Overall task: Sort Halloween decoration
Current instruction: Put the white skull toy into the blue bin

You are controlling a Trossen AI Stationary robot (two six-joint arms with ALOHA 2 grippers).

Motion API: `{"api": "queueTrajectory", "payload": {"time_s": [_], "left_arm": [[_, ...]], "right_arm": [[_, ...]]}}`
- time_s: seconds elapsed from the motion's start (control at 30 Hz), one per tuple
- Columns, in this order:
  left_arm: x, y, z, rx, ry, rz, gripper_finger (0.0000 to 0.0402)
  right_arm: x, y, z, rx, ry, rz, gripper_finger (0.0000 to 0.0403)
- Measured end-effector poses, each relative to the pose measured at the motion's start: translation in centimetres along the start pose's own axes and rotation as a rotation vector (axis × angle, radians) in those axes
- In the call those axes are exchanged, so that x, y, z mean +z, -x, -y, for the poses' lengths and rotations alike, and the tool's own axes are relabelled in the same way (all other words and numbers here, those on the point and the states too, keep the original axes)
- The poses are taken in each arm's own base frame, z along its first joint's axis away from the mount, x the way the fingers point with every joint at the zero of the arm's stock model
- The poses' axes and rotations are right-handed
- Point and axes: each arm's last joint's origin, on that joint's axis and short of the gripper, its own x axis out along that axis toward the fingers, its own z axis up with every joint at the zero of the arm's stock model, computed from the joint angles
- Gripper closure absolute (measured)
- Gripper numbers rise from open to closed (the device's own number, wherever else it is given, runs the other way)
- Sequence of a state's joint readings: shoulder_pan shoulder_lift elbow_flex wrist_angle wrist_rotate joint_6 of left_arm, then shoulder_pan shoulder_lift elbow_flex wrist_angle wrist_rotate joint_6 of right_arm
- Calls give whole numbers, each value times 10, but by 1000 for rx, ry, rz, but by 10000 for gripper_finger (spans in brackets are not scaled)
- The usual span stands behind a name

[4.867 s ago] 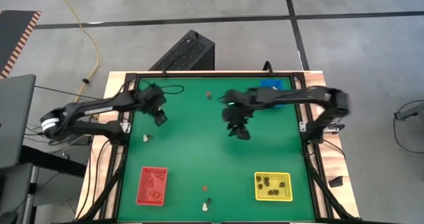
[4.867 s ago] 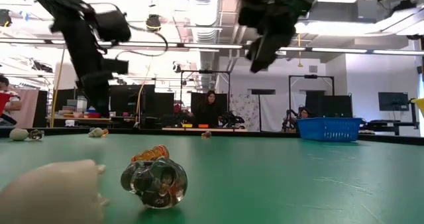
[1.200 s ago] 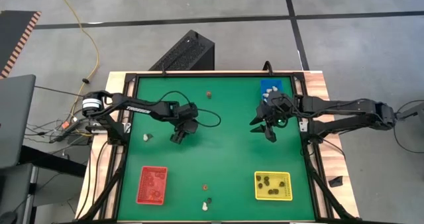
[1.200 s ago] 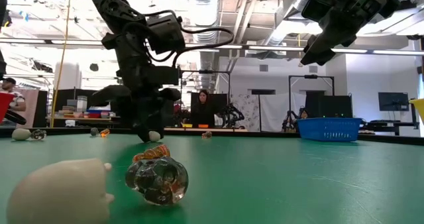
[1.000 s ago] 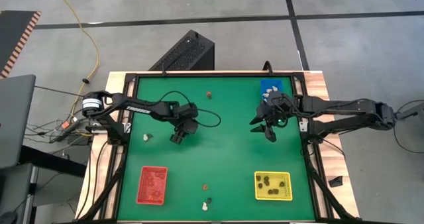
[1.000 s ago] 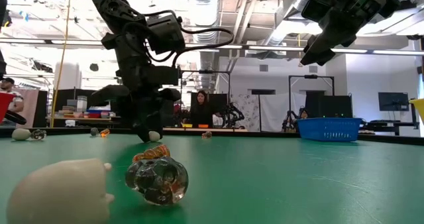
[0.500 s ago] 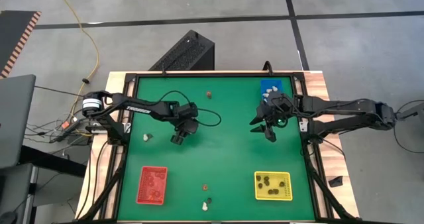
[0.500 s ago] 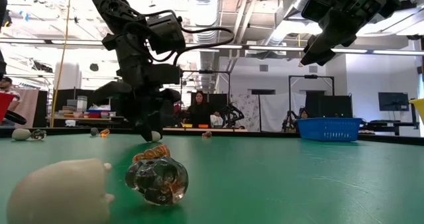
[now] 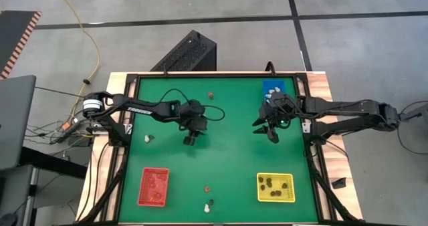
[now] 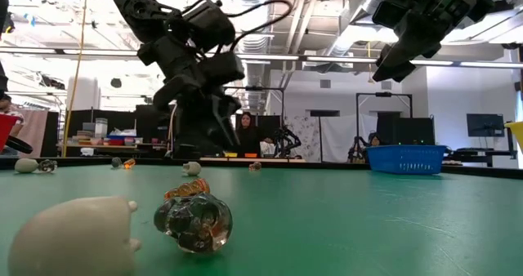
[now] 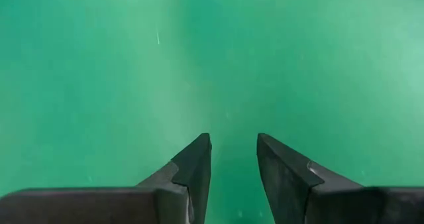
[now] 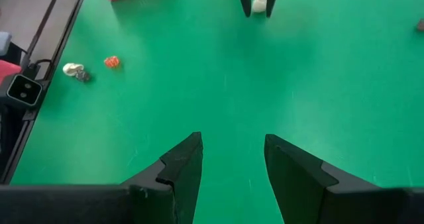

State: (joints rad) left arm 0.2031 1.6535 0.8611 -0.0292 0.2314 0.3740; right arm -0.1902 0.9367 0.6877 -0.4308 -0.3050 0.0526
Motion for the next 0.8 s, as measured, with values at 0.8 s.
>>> {"api": "queueTrajectory", "payload": {"time_s": [0.8], "left_arm": [[-18, 6, 7, -39, 66, -266, 212]], "right_arm": [[-3, 0, 0, -6, 18, -33, 210]]}}
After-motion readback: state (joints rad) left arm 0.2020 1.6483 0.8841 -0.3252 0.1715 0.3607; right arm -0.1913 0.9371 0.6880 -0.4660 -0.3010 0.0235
